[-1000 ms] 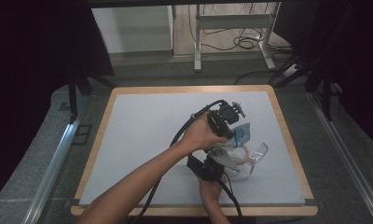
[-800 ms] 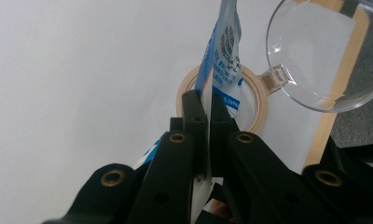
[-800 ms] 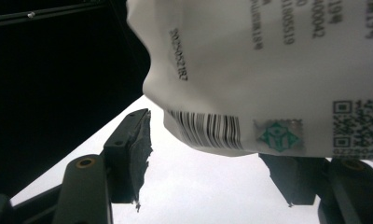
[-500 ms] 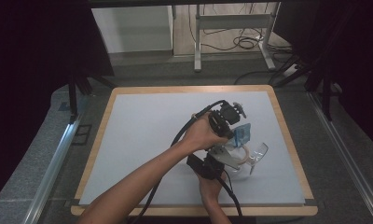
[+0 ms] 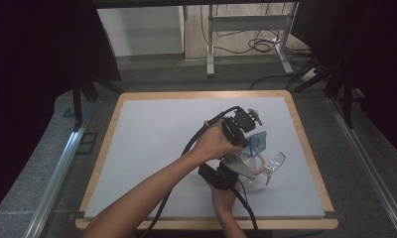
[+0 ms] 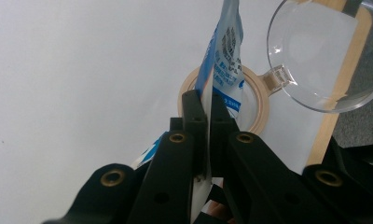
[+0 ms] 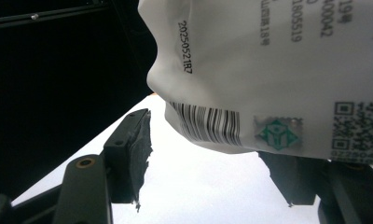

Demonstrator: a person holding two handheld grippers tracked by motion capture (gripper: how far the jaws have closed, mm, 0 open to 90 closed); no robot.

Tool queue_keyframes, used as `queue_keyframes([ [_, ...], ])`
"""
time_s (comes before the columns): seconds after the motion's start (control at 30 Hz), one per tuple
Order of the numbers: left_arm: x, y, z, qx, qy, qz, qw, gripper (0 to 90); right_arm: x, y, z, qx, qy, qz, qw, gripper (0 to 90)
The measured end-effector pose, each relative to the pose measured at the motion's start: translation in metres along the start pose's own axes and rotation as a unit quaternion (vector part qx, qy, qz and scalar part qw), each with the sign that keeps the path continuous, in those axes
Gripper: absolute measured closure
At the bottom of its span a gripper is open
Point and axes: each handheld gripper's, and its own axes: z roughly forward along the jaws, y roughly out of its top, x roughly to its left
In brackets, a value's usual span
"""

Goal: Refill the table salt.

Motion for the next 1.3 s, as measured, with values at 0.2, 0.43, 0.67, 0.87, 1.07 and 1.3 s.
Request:
queue_keyframes([
  [0.2,-0.0010,0.0004,0.0006,0.002,0.001,0.001,1.0000,90.0,0.0004,0.0000,0.0003,0.000,-0.002,0.002,1.0000,36.3],
  [0.43,-0.0028,0.0012,-0.0010,0.002,0.001,0.005,1.0000,90.0,0.0008,0.0009,0.0001,-0.004,-0.004,0.000,1.0000,36.8],
  [0.67,-0.0050,0.0027,-0.0021,0.004,0.006,0.005,1.0000,90.0,0.0010,0.0030,-0.0002,-0.006,-0.003,0.000,1.0000,37.1],
  [0.87,-0.0039,0.0032,-0.0005,0.008,0.010,0.003,0.9999,90.0,0.0008,0.0028,0.0012,-0.006,0.000,0.003,1.0000,37.1],
  [1.07,-0.0032,0.0039,0.0020,0.010,0.010,0.003,0.9999,90.0,-0.0002,0.0019,0.0018,-0.006,0.003,0.006,1.0000,37.0],
  [1.3,-0.0037,0.0053,0.0038,0.014,0.011,0.002,0.9998,90.0,-0.0017,0.0021,0.0010,-0.006,0.006,0.007,0.9999,37.1],
])
